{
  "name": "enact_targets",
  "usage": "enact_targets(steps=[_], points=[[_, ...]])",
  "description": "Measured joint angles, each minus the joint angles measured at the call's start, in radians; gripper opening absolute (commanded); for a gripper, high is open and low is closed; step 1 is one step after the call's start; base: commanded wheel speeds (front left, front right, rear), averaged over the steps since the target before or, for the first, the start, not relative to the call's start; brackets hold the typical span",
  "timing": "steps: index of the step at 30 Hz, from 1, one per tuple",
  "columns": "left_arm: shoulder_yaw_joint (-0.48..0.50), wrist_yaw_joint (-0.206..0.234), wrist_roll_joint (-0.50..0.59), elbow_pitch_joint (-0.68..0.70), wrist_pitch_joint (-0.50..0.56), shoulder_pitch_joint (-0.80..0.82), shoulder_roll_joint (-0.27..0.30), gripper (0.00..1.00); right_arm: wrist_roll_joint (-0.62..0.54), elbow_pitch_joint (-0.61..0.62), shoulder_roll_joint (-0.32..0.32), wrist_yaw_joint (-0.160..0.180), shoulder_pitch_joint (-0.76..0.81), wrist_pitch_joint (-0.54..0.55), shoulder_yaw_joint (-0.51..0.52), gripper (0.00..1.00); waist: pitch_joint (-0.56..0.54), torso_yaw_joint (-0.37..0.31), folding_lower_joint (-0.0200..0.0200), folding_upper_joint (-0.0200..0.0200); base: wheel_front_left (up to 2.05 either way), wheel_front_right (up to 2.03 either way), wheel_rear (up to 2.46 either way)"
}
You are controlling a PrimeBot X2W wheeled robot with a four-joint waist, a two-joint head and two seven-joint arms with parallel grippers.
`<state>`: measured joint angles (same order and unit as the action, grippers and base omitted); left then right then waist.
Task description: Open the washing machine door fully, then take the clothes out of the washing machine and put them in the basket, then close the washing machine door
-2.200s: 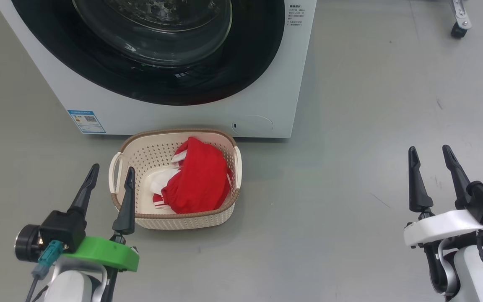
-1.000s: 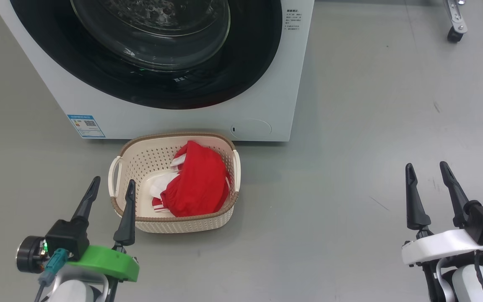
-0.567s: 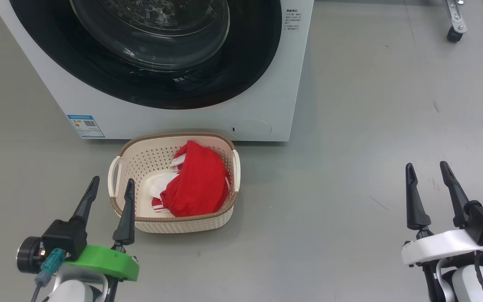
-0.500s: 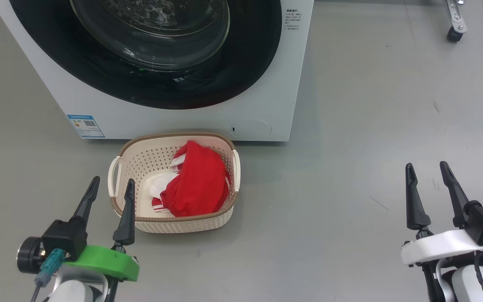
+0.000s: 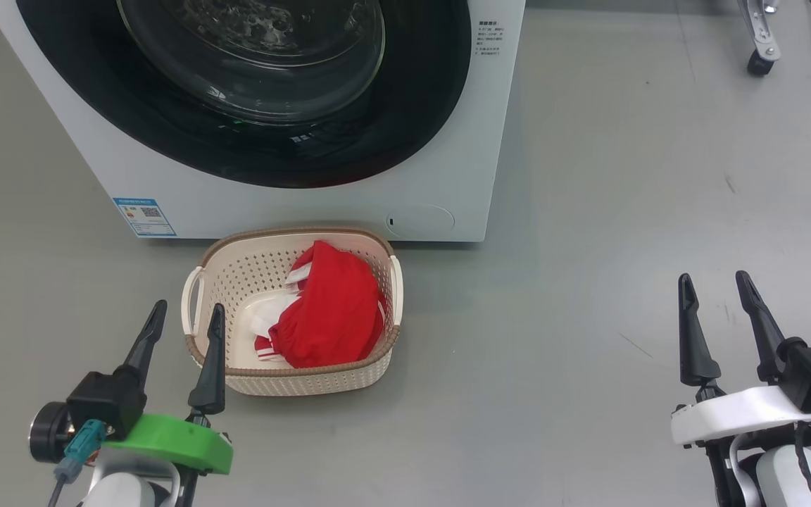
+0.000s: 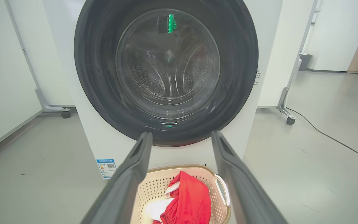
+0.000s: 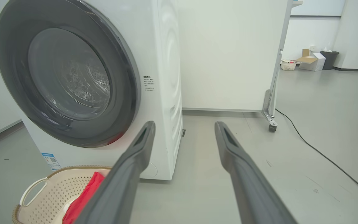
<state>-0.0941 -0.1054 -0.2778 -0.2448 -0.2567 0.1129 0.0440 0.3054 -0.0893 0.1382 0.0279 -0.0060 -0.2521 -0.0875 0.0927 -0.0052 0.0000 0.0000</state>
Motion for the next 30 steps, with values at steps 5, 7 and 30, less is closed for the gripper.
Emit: enact_targets(steps=[5,7,30], points=[[0.014,-0.002,-0.004,0.013,0.0,0.0,-0.001,1.0,0.0,0.0,-0.001,0.0,0.002,0.0,0.002,1.0,-0.009,-0.001,0.0,0.0,0.0,0.0,0.0],[0.012,-0.002,-0.003,0.012,0.0,0.0,-0.001,1.0,-0.001,-0.001,-0.001,0.0,0.009,0.0,0.003,1.0,-0.013,-0.001,0.0,0.0,0.0,0.0,0.0],[0.002,-0.005,-0.051,-0.069,0.014,-0.062,-0.017,0.0,0.033,-0.069,-0.037,-0.009,0.056,0.007,-0.002,0.0,-0.033,-0.003,0.0,0.0,0.0,0.0,0.0]])
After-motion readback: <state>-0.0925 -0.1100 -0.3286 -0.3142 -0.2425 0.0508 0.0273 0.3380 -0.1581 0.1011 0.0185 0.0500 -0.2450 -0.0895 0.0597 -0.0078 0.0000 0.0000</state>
